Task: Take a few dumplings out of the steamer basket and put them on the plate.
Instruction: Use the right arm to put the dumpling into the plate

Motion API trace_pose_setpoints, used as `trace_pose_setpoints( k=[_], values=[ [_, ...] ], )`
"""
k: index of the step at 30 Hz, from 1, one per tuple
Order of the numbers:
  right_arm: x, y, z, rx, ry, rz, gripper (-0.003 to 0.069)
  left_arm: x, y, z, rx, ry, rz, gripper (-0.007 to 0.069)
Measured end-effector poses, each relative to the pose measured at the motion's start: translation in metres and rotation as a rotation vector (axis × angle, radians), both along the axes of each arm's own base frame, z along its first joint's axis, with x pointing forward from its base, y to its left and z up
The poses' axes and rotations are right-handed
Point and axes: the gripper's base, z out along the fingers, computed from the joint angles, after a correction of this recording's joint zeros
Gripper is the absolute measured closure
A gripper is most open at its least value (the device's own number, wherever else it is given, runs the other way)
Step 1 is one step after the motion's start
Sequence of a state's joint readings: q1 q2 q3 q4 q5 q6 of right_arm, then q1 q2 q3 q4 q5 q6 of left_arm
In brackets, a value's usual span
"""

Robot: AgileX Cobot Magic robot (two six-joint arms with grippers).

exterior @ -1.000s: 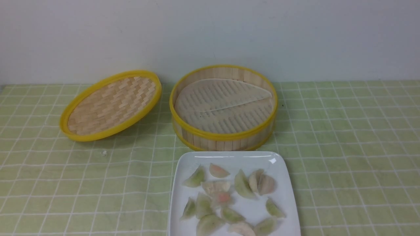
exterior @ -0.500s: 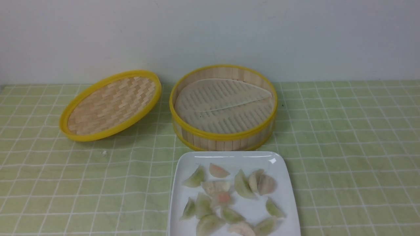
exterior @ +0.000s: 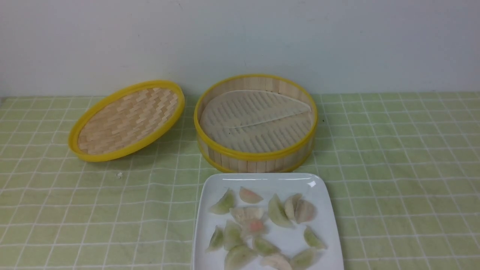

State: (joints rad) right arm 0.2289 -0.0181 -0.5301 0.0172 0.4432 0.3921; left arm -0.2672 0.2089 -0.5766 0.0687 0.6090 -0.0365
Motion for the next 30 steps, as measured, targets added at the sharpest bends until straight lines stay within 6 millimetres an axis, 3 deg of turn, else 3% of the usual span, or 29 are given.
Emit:
trace_pose_setpoints(
  k=[5,7,8,12,18,30],
  values=[
    [0.000,0.000,0.000,-0.001,0.000,-0.001,0.0672,0.013,0.001,-0.074,0.024,-0.029,0.122,0.0631],
    [0.000,0.000,0.000,-0.001,0.000,-0.001,0.0672,0.015,0.002,-0.087,0.020,-0.024,0.140,0.0631],
    [0.000,0.000,0.000,-0.001,0.000,-0.001,0.0672,0.017,0.003,-0.113,0.010,-0.003,0.163,0.0631],
    [0.000,0.000,0.000,-0.002,0.000,-0.001,0.0672,0.017,0.003,-0.150,0.013,0.060,0.171,0.0631],
    [0.000,0.000,0.000,-0.002,0.000,-0.001,0.0672,0.016,0.003,-0.165,0.022,0.150,0.167,0.0631],
    [0.000,0.000,0.000,-0.002,0.000,-0.002,0.0672,0.016,0.003,-0.165,0.023,0.154,0.167,0.0631]
  ],
)
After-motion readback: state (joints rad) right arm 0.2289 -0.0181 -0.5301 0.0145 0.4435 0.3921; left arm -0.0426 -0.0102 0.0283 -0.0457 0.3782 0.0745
